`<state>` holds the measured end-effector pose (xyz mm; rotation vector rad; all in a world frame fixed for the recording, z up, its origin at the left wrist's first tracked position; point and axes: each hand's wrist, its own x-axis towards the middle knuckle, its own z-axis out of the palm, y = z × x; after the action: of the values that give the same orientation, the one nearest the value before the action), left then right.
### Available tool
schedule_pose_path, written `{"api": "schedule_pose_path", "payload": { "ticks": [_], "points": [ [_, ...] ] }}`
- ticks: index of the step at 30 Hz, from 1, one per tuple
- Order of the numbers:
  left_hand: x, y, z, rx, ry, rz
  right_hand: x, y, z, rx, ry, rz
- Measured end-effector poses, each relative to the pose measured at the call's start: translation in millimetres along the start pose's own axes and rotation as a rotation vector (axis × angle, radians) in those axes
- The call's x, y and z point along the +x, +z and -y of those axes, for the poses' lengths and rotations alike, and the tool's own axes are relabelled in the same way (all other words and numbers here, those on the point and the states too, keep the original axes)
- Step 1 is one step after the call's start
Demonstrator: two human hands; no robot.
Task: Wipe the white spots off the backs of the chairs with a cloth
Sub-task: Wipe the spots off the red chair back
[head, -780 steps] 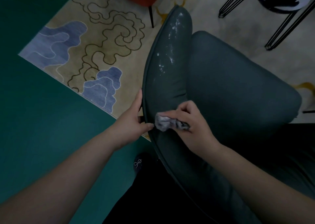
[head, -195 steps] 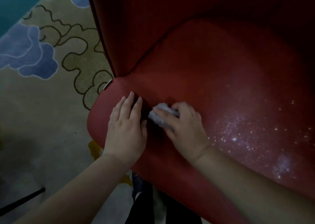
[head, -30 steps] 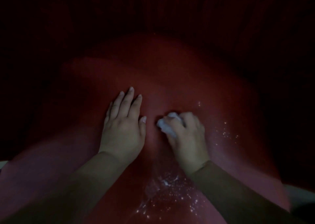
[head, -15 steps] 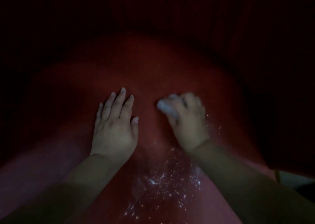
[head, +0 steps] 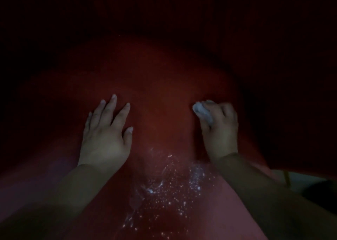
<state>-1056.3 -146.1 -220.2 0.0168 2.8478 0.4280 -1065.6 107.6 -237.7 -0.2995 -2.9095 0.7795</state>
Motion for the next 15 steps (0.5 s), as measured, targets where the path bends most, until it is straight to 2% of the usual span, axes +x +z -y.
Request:
{"api": "schedule_pose_path", "payload": {
  "ticks": [2, 4, 7, 10, 12, 15],
  "points": [
    [0.7, 0.4, -2.6, 0.003, -0.001, -0.005, -34.0, -3.7, 0.5, 0.029, -0.005, 0.008],
    [0.3, 0.9, -7.0, 0.007, 0.003, 0.001, -56.6, -2.5, 10.4, 0.067, -0.141, 0.079],
    [-0.7, 1.6, -14.3, 0.012, 0.021, 0.014, -23.5, 0.0, 14.7, 0.043, -0.264, 0.154],
    [-1.0, 1.2, -14.8, 0.027, 0.031, 0.026, 10.9, -3.3, -9.4, 0.008, -0.07, 0.033],
    [-2.6, -0.5, -12.8, 0.023, 0.036, 0.032, -6.6, -10.3, -21.6, 0.015, 0.056, -0.027],
    [-6.1, -2.1, -9.7, 0.034, 0.049, 0.034, -61.3, -9.5, -1.1, 0.085, -0.023, 0.017]
  ]
}}
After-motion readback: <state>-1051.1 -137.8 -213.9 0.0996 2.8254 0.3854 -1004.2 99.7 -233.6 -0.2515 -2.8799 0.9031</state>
